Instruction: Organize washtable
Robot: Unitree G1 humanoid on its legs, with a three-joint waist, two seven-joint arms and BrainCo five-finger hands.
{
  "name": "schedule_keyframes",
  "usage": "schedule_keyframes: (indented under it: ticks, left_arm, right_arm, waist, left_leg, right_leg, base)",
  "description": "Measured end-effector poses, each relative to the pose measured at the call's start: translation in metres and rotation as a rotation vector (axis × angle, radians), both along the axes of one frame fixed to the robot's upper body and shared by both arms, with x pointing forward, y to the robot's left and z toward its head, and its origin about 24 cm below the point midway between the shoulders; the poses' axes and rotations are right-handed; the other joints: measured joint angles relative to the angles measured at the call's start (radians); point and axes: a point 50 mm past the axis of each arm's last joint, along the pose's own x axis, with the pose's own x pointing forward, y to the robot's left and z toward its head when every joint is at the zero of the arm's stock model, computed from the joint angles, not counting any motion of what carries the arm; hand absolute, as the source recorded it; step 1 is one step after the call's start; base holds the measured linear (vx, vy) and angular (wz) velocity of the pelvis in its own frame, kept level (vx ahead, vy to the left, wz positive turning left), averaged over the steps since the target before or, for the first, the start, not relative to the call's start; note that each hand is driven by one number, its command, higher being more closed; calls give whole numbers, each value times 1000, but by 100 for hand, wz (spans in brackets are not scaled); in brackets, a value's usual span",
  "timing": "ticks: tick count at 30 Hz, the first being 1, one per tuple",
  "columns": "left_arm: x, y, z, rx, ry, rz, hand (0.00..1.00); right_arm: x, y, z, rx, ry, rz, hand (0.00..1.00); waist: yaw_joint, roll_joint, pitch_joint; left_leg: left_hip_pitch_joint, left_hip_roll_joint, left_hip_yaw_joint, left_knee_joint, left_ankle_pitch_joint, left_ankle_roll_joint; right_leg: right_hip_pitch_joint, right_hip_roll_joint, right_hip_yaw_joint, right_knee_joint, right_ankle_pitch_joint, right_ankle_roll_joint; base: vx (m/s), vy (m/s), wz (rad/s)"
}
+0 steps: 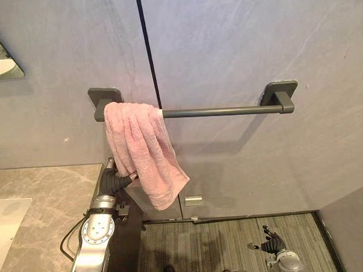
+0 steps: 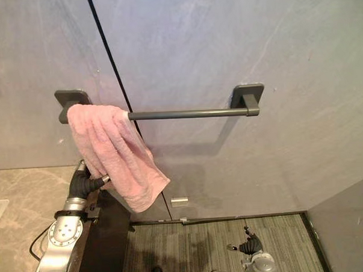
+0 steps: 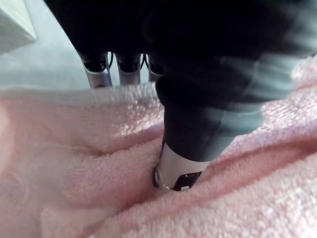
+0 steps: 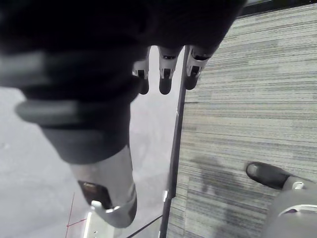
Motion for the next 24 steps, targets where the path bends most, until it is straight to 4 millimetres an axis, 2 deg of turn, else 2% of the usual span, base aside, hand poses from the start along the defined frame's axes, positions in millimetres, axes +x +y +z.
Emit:
schedule_keyframes:
  ticks: [4,8,11,12,14,17,23,24]
  left_arm:
    - [0,1,-3,0,11,3,100]
    - [0,1,-4,0,18,5,100]
    - [0,1,-4,0,17,4,100]
    - [0,0,-4,-2,17,3,100]
    - [0,-2,-5,-5,17,-2,100]
    - [0,-5,-5,-21,12,-3,100]
    - [-1,-13,-3,-44,-4,-22,100]
    - [-1,-13,-2,-44,-9,-24,100]
  right_arm:
    - [10,0,7,-7,-50,10,0]
    - [30,3,25,-32,-156,70,0]
    - [52,12,48,-43,-299,150,0]
    - [64,20,63,-43,-382,200,0]
    - [70,25,73,-35,-434,235,0]
    - [84,41,102,-22,-574,352,0]
    - [96,69,153,74,-793,579,0]
    - [97,71,156,88,-805,594,0]
  waist:
    - [-2,6,0]
    - [-3,8,0]
    - [-2,8,0]
    - [-2,8,-1]
    - [1,10,-3]
    - [2,12,-3]
    - [5,12,-3]
    - [6,12,-3]
  left_leg:
    - [-1,1,12,0,-2,0]
    - [-2,1,12,0,-3,-1]
    - [-5,1,12,1,-3,-1]
    - [-8,2,14,5,-3,-1]
    - [-15,3,17,6,-3,-1]
    - [-19,3,19,7,-2,-1]
    - [-15,5,24,6,-2,-1]
    - [-14,5,25,6,-2,-1]
  right_leg:
    - [-1,2,12,-15,11,0]
    - [-2,2,12,-18,11,0]
    - [-2,2,12,-23,14,0]
    - [-3,3,15,-26,16,1]
    - [-9,4,20,-23,16,1]
    - [-15,4,23,-18,19,-1]
    - [-17,5,31,-10,19,-1]
    - [-17,5,33,-9,19,-1]
  base:
    - [-17,-3,-10]
    - [0,0,0]
    - [0,0,0]
    - [-1,-3,-4]
    - [3,-4,-6]
    - [-2,-4,-2]
    - [-33,-5,-3]
    - [-43,-5,-6]
